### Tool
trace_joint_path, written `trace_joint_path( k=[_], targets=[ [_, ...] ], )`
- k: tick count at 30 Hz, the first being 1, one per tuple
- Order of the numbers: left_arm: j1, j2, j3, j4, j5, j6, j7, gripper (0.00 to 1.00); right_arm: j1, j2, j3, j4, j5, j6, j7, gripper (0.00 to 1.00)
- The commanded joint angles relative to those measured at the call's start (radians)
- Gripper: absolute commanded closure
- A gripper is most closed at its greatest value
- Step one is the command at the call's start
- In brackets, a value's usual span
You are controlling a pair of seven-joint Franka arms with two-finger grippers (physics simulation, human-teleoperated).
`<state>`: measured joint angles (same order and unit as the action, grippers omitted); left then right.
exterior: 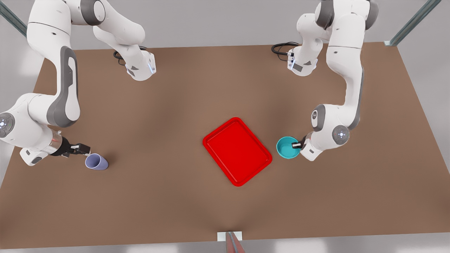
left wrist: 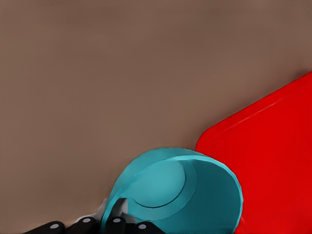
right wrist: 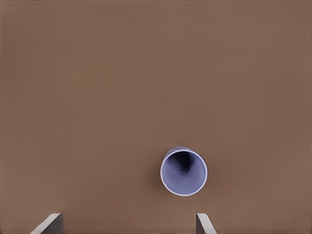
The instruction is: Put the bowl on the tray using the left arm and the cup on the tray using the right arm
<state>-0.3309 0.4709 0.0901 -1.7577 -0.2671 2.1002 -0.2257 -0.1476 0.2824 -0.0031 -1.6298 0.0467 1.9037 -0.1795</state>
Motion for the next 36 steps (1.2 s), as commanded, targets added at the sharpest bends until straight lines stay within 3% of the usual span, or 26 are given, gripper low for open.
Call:
trace_joint_path(
  k=[1,6,17,19,22,24,26,29,31,32,34,36],
  targets=[
    [0.000,0.029,-0.016,0.043,-0.112,0.000,-0.026,0.79,0.000,0.000,0.000,0.001,0.001,0.000,0.000,0.00],
    [-0.099,0.244,-0.055,0.333,-0.115,0.001,-0.311,0.79,0.002,0.000,0.000,0.002,0.001,-0.003,0.000,0.00],
    [-0.128,0.285,-0.113,0.340,-0.153,0.020,-0.359,0.75,0.002,0.000,0.000,0.004,-0.001,-0.005,0.000,0.00],
    [-0.125,0.296,-0.113,0.342,-0.152,0.020,-0.347,0.46,0.002,0.000,0.000,0.004,0.001,-0.005,0.000,0.00],
    [-0.126,0.307,-0.113,0.343,-0.152,0.021,-0.343,0.23,0.002,0.000,0.000,0.004,0.001,-0.005,0.000,0.00],
    [-0.126,0.319,-0.113,0.343,-0.152,0.027,-0.337,0.18,0.002,0.000,0.000,0.004,0.001,-0.005,0.000,0.00],
    [-0.125,0.313,-0.105,0.343,-0.123,0.021,-0.302,0.03,0.002,0.000,0.000,0.005,-0.001,-0.005,0.000,0.00],
    [-0.123,0.207,-0.066,0.368,-0.001,-0.215,-0.273,0.01,-0.003,0.001,0.000,0.005,-0.001,0.000,-0.002,0.00],
    [-0.100,0.153,-0.014,0.570,0.152,-0.581,-0.158,0.01,-0.012,0.001,-0.009,0.004,-0.004,0.008,-0.029,0.00],
    [-0.088,0.088,0.080,0.601,0.192,-0.673,0.121,0.01,-0.033,0.004,-0.021,-0.002,-0.002,0.008,-0.041,0.00],
    [-0.088,-0.027,0.227,0.598,0.209,-0.758,0.432,0.01,-0.061,0.012,-0.021,-0.005,0.001,0.011,-0.052,0.00],
    [-0.019,-0.147,0.176,0.506,0.275,-0.749,0.486,0.00,-0.070,0.040,-0.021,-0.007,0.002,0.014,-0.051,0.00]
  ],
)
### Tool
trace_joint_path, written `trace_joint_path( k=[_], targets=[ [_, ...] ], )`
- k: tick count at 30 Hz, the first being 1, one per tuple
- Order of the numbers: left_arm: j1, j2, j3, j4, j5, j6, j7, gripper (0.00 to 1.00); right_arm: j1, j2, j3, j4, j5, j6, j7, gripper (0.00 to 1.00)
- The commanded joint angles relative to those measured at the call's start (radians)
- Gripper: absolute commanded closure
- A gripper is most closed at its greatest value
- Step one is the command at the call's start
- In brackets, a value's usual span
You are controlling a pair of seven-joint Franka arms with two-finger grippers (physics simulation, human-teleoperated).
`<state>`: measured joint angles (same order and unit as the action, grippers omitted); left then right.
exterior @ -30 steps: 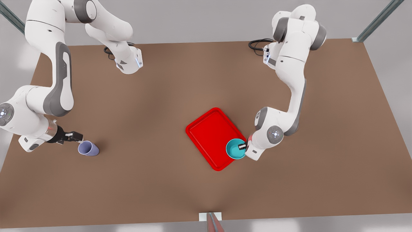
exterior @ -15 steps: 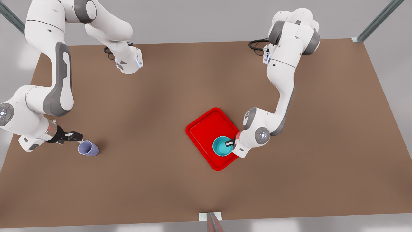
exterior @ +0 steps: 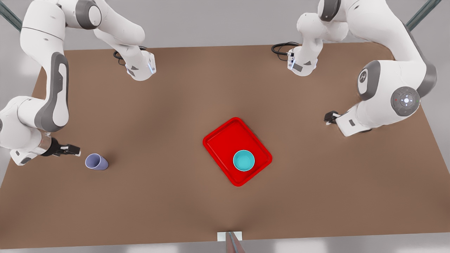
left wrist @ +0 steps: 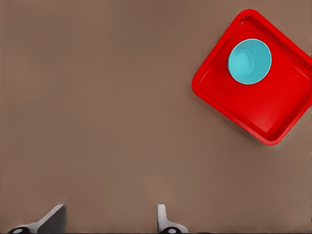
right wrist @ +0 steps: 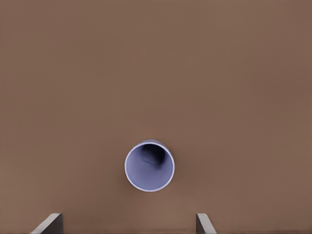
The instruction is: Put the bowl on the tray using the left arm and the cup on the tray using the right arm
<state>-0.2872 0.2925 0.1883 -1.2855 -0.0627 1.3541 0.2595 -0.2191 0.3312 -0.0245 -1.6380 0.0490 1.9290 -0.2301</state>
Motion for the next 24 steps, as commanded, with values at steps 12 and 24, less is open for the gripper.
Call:
trace_joint_path(
  k=[12,24],
  targets=[
    [0.017,-0.092,-0.021,-0.172,0.136,0.120,-0.120,0.00,-0.028,0.045,0.000,-0.158,0.032,0.214,-0.021,0.00],
    [0.016,-0.059,-0.020,-0.155,0.121,0.117,-0.114,0.00,-0.043,0.138,0.005,-0.132,0.035,0.277,-0.025,0.00]
  ],
)
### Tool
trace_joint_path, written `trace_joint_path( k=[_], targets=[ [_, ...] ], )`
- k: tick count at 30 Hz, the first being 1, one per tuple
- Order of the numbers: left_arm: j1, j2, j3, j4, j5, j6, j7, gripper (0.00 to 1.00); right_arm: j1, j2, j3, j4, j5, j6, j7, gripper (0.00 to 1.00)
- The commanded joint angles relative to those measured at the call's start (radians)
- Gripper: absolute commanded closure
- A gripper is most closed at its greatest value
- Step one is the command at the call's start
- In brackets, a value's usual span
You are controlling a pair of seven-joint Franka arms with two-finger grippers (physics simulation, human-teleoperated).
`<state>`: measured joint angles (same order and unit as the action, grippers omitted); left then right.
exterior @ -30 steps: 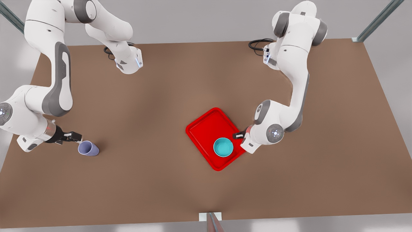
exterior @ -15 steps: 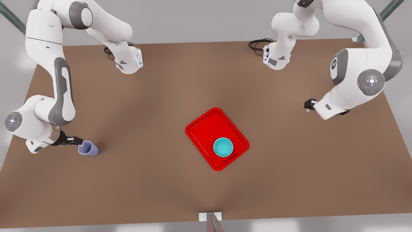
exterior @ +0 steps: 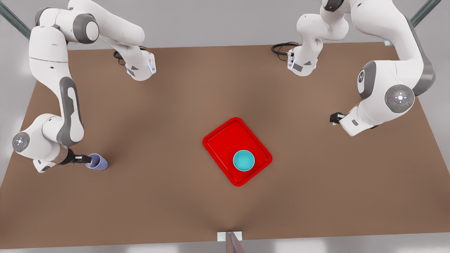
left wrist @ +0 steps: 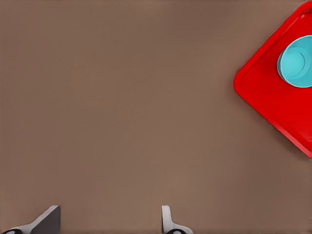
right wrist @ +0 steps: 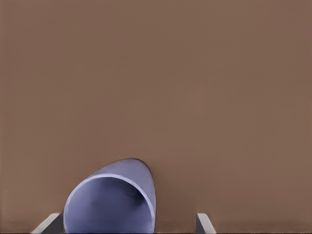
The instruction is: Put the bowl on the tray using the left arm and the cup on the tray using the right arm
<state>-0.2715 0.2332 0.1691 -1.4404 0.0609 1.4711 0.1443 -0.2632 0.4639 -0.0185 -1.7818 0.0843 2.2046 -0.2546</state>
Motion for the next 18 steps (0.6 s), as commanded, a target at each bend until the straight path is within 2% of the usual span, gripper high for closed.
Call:
trace_joint_path(
  k=[1,18],
  targets=[
    [0.000,0.000,0.001,0.000,-0.003,0.000,0.000,0.00,0.001,-0.004,0.000,-0.004,0.000,0.000,-0.002,0.00],
    [0.000,0.001,0.000,0.012,-0.006,-0.008,-0.003,0.00,-0.013,0.071,0.000,0.030,0.002,0.001,0.002,0.00]
  ],
)
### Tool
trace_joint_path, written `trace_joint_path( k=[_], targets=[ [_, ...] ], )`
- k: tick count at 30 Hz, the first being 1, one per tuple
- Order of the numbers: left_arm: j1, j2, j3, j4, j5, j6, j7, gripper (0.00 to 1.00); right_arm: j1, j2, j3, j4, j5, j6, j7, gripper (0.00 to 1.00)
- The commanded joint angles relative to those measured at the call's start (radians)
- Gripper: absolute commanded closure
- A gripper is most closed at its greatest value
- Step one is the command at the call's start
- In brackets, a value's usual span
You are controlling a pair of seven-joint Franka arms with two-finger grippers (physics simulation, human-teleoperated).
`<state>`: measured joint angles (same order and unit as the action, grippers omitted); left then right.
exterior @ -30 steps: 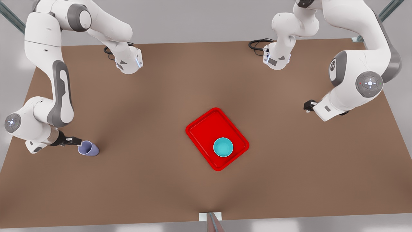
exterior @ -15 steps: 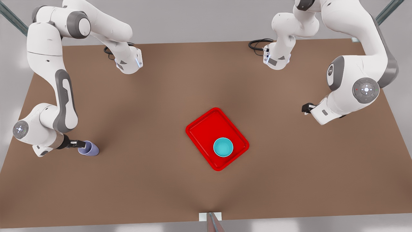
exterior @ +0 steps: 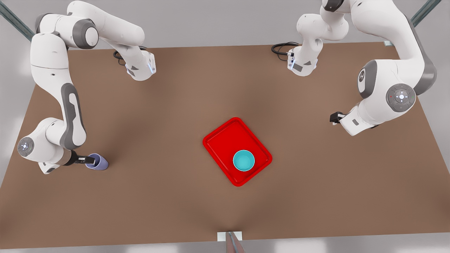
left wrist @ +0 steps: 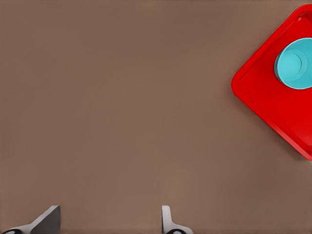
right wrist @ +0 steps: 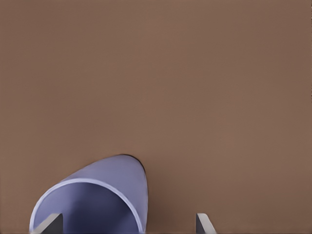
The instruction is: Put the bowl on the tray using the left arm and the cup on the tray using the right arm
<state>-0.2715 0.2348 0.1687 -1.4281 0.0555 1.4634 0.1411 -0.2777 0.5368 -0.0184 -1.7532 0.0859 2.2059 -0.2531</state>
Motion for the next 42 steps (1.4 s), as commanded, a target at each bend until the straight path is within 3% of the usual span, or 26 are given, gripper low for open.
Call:
trace_joint_path(
  k=[1,12,16,26,27,33,38,42],
  targets=[
    [0.000,0.000,0.000,0.000,0.000,0.000,0.000,0.00,0.000,0.005,0.000,0.000,0.000,0.000,0.000,0.00],
    [0.000,0.000,-0.001,0.000,0.000,0.000,0.002,0.00,0.002,0.040,0.000,0.008,-0.003,-0.008,0.011,0.00],
    [0.000,0.000,0.000,0.000,0.000,0.000,0.002,0.00,0.003,0.040,0.000,0.018,-0.006,-0.018,0.009,0.46],
    [0.000,0.000,-0.003,0.000,0.000,0.000,0.000,0.00,0.002,0.058,-0.002,0.018,-0.006,-0.017,0.009,0.51],
    [0.000,0.000,-0.001,0.000,0.000,0.000,0.002,0.00,0.002,0.058,-0.002,0.018,-0.006,-0.017,0.009,0.56],
    [0.000,-0.002,-0.003,0.000,0.000,-0.002,0.000,0.00,0.002,0.066,-0.002,0.020,-0.006,-0.018,0.011,0.65],
    [-0.002,-0.002,-0.003,0.000,0.000,-0.002,0.000,0.00,0.002,0.068,-0.002,0.020,-0.006,-0.017,0.011,0.79],
    [-0.002,-0.003,-0.003,0.000,0.000,-0.003,0.000,0.00,0.002,0.066,-0.002,0.020,-0.006,-0.018,0.009,0.79]
  ],
)
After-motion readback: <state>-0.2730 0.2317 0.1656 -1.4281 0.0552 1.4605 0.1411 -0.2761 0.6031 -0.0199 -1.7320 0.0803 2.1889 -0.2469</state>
